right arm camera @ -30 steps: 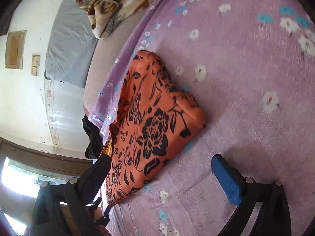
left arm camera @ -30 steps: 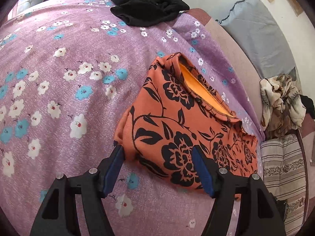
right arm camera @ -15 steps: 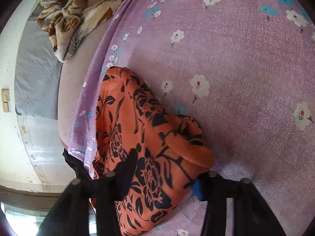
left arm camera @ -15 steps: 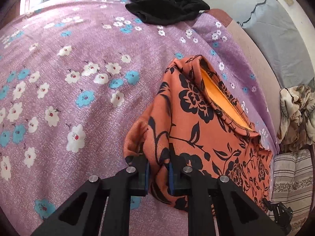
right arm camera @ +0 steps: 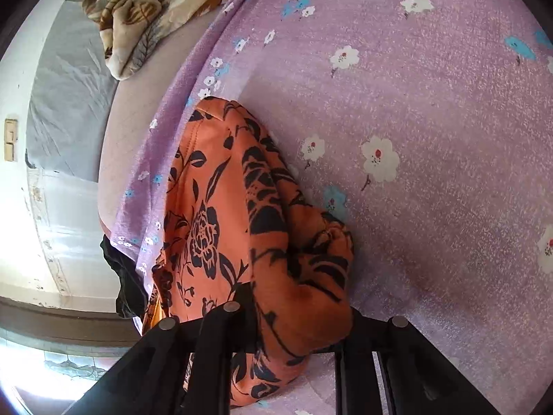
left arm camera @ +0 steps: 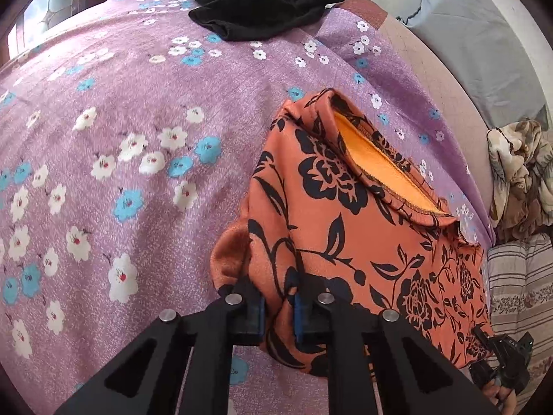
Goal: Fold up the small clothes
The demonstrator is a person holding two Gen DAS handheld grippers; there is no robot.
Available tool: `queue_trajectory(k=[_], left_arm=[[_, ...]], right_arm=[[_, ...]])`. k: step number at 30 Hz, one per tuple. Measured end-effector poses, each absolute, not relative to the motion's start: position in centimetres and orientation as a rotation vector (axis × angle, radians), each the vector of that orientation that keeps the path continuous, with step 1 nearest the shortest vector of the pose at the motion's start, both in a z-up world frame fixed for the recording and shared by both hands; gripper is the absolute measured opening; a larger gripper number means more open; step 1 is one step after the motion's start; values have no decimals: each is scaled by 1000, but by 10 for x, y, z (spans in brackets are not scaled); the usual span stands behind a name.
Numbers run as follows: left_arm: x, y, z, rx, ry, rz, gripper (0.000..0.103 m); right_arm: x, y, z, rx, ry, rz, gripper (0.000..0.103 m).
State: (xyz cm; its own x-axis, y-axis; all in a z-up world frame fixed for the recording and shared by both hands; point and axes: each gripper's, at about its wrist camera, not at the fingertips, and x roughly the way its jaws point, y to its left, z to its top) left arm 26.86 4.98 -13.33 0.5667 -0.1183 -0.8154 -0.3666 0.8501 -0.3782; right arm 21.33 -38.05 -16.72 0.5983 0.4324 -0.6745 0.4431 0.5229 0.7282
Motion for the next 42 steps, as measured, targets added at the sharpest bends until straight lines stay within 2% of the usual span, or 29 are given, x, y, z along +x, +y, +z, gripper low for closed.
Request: queue_trajectory(k=[7,11,14,16,17,18,19,20,22,28,31,35,40,42], left_arm=[[259,39,-24,-505,802,89,11],[206,21,29,-465,710,28,11],[148,11,20,-424,705,28,13],[118,10,-20,-405,746,45,18],[111,11,-48,-387,806,63,29],[108,16,-82,-381,884,111,47],[109,24,-114,-375,966,157,51],[108,32,-139,-386,1051,195,50],[98,43,-131,-427,978,168,51],[107,43,-73,-394,850,215,55],[120,18,-64,-335,825,143,61],[142,-26,-76,-276,867,30,63],[160,-61,-132,-192,1010,5,64],[156,-70,-137,-105,955,18,65]], right_arm=[[213,-373,-75,1009,857,122,11],[185,-370,-11,949,763,185,11],[132,-377,4,928,742,228,11],[93,-384,-14,923,763,245,16],[74,-388,-33,917,793,228,24],[58,-393,-57,909,827,195,54],[45,-398,-86,899,876,140,79],[34,-402,-116,871,953,61,95],[14,-418,-157,909,1021,9,88],[-2,-450,-105,835,893,-61,90],[19,-444,-81,796,870,56,90],[71,-404,-80,791,941,330,90],[148,-366,-123,847,1092,553,90],[178,-376,-145,866,1115,458,89]])
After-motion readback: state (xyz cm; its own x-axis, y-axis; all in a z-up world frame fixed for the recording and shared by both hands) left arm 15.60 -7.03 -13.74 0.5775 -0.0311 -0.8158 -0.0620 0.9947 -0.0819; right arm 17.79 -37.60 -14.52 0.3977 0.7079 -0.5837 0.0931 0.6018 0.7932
